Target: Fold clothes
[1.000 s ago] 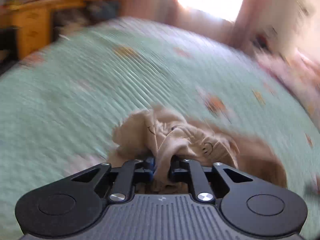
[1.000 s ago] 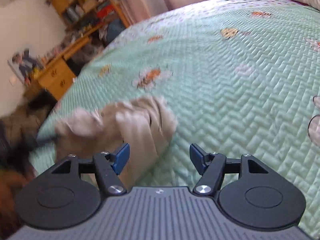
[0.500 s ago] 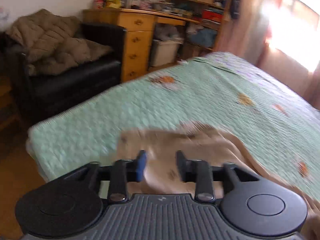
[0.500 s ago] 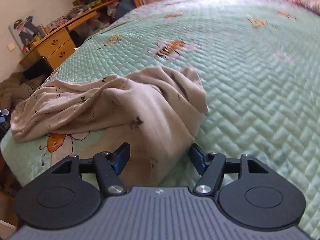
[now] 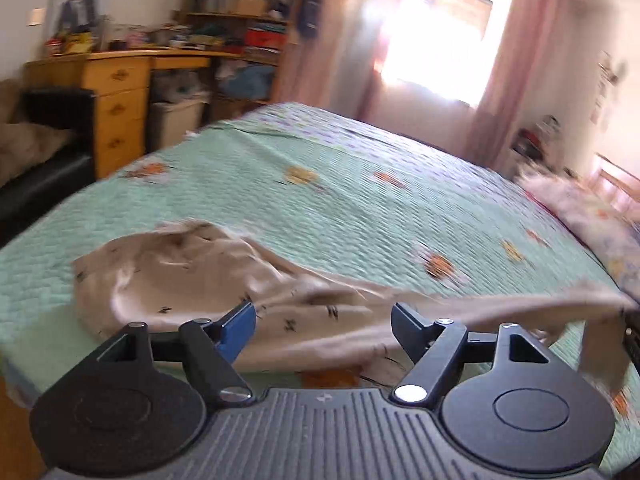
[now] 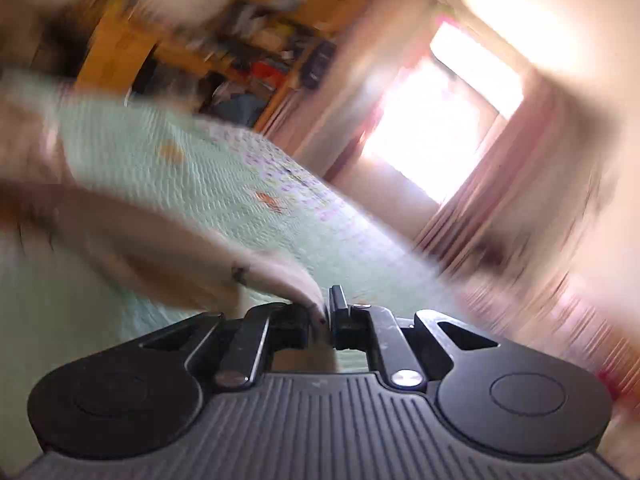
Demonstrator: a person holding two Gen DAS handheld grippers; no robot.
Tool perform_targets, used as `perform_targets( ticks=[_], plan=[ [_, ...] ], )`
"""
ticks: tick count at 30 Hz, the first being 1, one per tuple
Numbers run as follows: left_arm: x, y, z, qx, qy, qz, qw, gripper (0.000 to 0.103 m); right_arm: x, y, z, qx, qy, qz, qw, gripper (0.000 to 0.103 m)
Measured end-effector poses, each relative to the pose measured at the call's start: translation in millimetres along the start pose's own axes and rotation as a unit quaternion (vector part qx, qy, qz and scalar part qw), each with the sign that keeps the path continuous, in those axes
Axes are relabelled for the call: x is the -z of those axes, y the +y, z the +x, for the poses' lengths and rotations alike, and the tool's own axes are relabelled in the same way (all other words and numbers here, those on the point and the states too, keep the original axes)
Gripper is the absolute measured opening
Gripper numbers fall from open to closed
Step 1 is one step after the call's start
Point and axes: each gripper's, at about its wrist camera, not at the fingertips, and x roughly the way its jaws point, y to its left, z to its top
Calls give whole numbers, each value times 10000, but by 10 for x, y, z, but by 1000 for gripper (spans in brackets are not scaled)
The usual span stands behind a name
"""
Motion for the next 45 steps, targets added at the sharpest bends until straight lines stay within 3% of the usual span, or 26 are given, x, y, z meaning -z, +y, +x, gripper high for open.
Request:
perform_targets(
  ticks=[2,3,4,5,6,8,10,13,15,18,24,26,27,28,29,31,34,35,38,40,42,45],
  plan=[
    [88,-151,124,96,237,109,9996,77,121,-1,-113,-497,211,-391,9978,18],
    [141,-206,168,137,346,166,9992,77,211,-75,-128,-1188,570,33,9913,28],
    [185,-248,205,172,431,242,9986,77,334,-175,-127,-1865,876,659,9763,30],
    [227,-288,242,207,514,319,9980,77,457,-275,-127,-2518,1170,1277,9521,30],
    [270,-328,279,242,597,397,9971,77,585,-362,-150,-2883,1259,1792,9321,30],
    [321,-372,366,294,738,504,9956,77,770,-534,-192,-3007,1241,2484,9124,34],
    [330,-371,469,321,849,554,9943,77,870,-690,-152,-2753,1193,2888,9091,42],
    [353,-441,564,394,1003,577,9925,77,870,-806,62,-2178,1050,3077,9203,59],
    [386,-502,577,414,1076,616,9914,77,796,-710,284,-2056,936,2818,9325,60],
    [424,-557,571,412,1144,662,9904,78,755,-379,650,-2219,1061,2333,9408,61],
    [432,-556,599,184,1261,675,9895,82,851,-45,1144,-2165,1319,2722,9283,61],
    [422,-543,619,91,1295,664,9893,82,880,-92,1261,-2164,1189,3020,9208,58],
    [419,-537,628,44,1301,665,9893,83,883,-156,1302,-2166,1125,3199,9155,45],
    [415,-528,635,-10,1304,653,9893,83,869,-228,1348,-2144,1097,3320,9120,23],
    [410,-519,642,-65,1307,640,9893,84,841,-308,1390,-2045,1069,3320,9146,18],
    [406,-496,663,-142,1350,596,9889,84,728,-460,1454,-1715,901,2988,9344,17],
    [400,-474,680,-203,1413,537,9883,84,481,-731,1451,-676,559,2014,9756,16],
    [397,-477,682,-209,1413,546,9882,84,443,-885,1432,-396,497,1901,9797,16],
    [384,-497,698,-177,1396,587,9883,84,330,-1346,1376,447,309,1552,9864,12],
    [387,-537,734,-145,1393,660,9879,84,395,-1624,1409,938,409,1293,9863,11],
    [396,-588,774,-73,1403,734,9874,84,564,-1811,1523,765,751,1127,9878,12],
    [345,-615,747,-6,1208,764,9897,84,946,-1874,1510,310,1379,1814,9732,14]
  ],
)
